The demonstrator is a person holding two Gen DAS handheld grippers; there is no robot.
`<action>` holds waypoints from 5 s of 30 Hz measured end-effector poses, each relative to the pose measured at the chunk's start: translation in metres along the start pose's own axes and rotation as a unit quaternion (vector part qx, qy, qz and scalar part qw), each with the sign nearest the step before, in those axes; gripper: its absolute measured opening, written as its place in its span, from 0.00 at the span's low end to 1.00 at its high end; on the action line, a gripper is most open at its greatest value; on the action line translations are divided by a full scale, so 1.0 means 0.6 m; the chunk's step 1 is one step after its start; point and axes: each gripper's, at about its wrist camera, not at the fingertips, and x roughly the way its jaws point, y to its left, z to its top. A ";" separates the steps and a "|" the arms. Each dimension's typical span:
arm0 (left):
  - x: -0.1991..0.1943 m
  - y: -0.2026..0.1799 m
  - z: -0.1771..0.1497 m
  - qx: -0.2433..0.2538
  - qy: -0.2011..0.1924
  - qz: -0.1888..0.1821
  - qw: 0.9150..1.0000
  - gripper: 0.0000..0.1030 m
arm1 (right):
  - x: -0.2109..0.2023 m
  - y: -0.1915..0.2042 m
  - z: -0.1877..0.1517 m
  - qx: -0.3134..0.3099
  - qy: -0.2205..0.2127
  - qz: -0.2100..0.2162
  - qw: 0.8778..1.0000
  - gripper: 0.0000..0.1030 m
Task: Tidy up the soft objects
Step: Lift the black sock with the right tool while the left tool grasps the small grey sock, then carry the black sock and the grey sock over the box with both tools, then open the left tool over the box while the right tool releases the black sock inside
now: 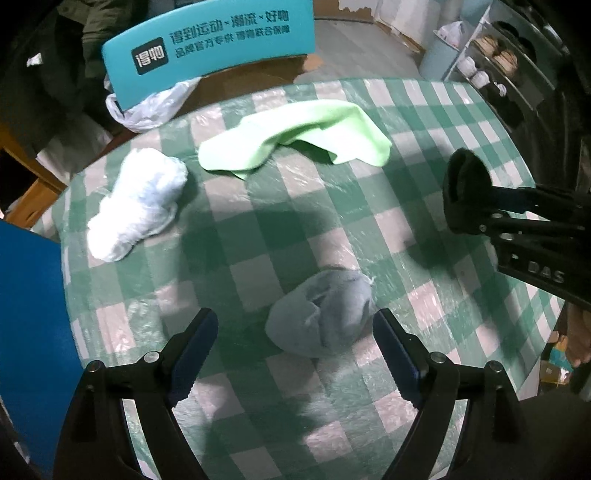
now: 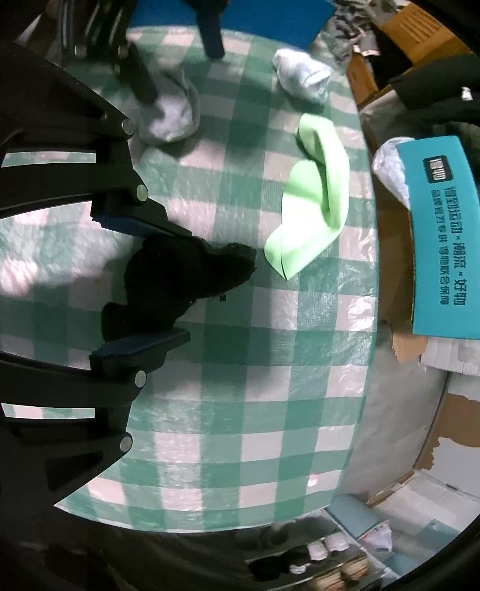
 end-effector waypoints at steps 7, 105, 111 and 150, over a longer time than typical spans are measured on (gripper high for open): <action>0.025 -0.015 -0.005 0.015 0.007 0.016 1.000 0.85 | 0.005 -0.003 -0.033 0.027 0.022 0.008 0.999 0.44; -0.314 0.312 -0.168 -0.132 -0.174 0.069 0.973 0.25 | -0.217 0.420 0.059 -0.139 -0.094 0.126 0.978 0.44; -0.314 0.367 -0.185 -0.150 -0.165 0.086 0.971 0.25 | -0.205 0.463 0.071 -0.156 -0.088 0.129 0.975 0.44; -0.271 0.558 -0.182 -0.260 -0.097 0.123 0.953 0.57 | -0.121 0.652 0.171 -0.197 -0.069 0.168 0.963 0.68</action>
